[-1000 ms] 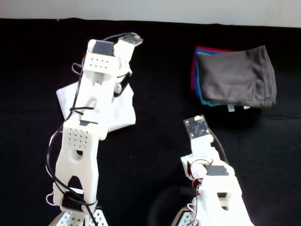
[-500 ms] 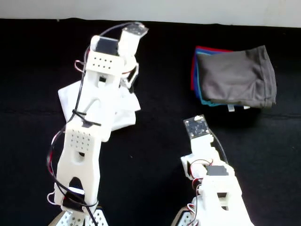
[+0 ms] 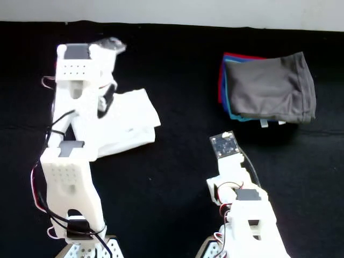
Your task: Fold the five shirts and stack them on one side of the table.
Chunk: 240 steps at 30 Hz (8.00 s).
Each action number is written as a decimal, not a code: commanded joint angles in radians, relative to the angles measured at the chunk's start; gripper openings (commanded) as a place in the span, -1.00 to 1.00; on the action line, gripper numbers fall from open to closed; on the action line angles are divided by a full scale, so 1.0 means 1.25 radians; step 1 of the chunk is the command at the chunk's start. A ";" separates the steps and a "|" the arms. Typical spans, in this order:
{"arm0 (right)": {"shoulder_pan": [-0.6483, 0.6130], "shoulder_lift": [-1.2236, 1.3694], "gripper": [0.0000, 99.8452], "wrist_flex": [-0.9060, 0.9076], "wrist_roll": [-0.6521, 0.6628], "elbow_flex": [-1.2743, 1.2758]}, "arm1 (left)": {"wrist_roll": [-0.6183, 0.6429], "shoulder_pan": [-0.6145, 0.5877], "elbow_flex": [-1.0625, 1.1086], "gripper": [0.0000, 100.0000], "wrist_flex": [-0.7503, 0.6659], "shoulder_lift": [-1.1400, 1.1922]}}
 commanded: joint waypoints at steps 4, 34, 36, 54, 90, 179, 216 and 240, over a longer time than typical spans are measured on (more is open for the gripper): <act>0.006 -0.003 -0.99 -0.018 0.001 0.013 | -0.006 0.084 0.004 -0.98 -0.074 0.074; 0.006 -0.003 -0.99 -0.018 0.001 0.013 | 0.152 0.118 -0.353 -0.98 0.045 0.172; 0.006 -0.003 -0.99 -0.018 0.001 0.013 | 0.152 0.143 -0.267 -0.98 0.045 0.149; 0.006 -0.003 -0.99 -0.018 0.001 0.013 | 0.152 0.337 0.107 -0.98 -0.079 -0.050; 0.006 -0.003 -0.99 -0.018 0.001 0.014 | 0.152 0.114 -0.026 -0.98 -0.300 -0.066; -0.338 1.323 -0.99 0.451 -0.162 -2.008 | 0.174 -0.111 1.012 -0.98 -0.516 -0.676; -0.387 1.585 -0.58 0.822 -0.164 -2.530 | 0.145 -0.242 0.862 -0.98 -0.286 -0.686; -0.451 1.739 -0.70 0.689 -0.319 -2.378 | 0.142 -0.361 0.844 -0.98 -0.280 -0.686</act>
